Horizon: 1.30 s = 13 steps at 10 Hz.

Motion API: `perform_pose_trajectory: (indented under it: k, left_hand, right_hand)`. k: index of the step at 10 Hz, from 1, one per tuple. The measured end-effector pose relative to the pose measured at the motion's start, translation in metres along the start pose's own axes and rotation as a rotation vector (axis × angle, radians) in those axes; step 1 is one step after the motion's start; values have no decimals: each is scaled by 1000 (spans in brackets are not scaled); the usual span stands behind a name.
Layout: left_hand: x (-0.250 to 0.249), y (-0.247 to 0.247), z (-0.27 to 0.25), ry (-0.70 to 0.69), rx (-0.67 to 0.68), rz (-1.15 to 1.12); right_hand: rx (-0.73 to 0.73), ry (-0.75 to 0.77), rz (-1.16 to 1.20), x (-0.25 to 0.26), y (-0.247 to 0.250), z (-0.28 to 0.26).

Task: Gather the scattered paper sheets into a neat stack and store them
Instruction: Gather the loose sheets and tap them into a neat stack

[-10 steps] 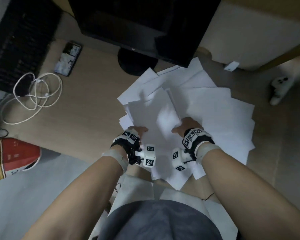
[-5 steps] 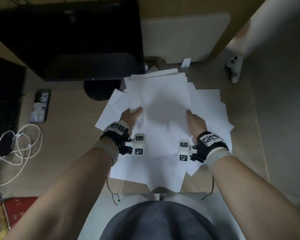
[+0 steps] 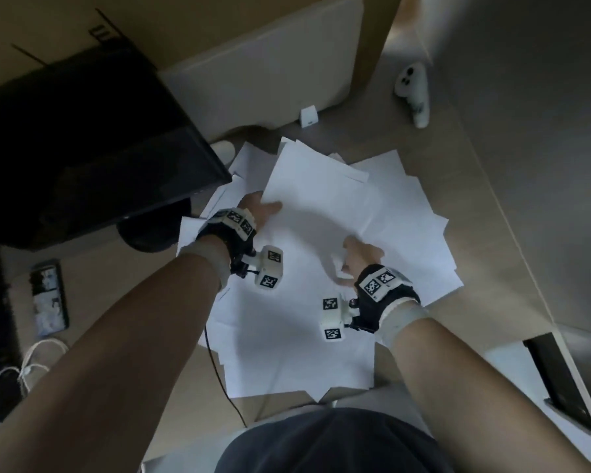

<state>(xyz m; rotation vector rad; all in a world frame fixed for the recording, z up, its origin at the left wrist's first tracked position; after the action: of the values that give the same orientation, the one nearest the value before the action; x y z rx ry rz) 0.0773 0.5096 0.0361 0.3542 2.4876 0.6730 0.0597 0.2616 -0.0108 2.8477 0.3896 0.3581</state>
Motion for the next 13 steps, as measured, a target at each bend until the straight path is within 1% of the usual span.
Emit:
perform_pose_trajectory:
  k: [1, 2, 3, 4, 5, 6, 7, 8, 9, 10, 11, 12, 13]
  left_hand:
    - [12, -6, 29, 52, -50, 263]
    - [23, -11, 38, 84, -33, 321]
    - [25, -9, 37, 88, -27, 314]
    - [43, -16, 46, 120, 55, 151]
    - [51, -19, 41, 102, 63, -17]
    - [43, -14, 11, 66, 8, -88]
    - [55, -17, -3, 115, -76, -249]
    - [70, -32, -19, 210, -4, -301]
    - [83, -48, -33, 206, 81, -108]
    - [89, -57, -47, 212, 91, -60]
    - [90, -60, -60, 218, 86, -24]
    - [83, -53, -77, 187, -11, -75]
    - [68, -40, -92, 118, -101, -233]
  right_hand:
    - [-84, -52, -136, 9, -6, -3]
    - [-28, -37, -328, 18, -13, 1]
    - [-12, -31, -339, 22, -16, -5]
    - [16, 39, -358, 29, -21, -16]
    - [-29, 97, -346, 30, -15, -29]
    - [-68, 15, -337, 14, -18, -3]
    - [-199, 4, -401, 2, -10, 34]
    - [-174, 0, -532, -2, -4, 20]
    - [-51, 22, -475, -1, 0, -10]
    - [36, 87, -380, -3, 6, -5]
    - [41, 240, -380, 3, 12, -9]
    - [72, 322, -355, 11, 19, -20]
    - [56, 462, -213, 32, 34, -46]
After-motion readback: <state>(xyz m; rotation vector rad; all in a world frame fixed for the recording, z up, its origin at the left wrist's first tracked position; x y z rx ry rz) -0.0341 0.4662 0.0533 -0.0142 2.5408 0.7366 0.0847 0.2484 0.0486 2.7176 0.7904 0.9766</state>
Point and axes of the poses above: each hand's wrist, its own z-axis towards the middle knuckle, its own y-axis out of the back of the hand, x = y × z, the point moved 6 cm from there along z, towards the middle knuckle, and after that the axes turned 1 degree about -y, right-handed, at the moved point
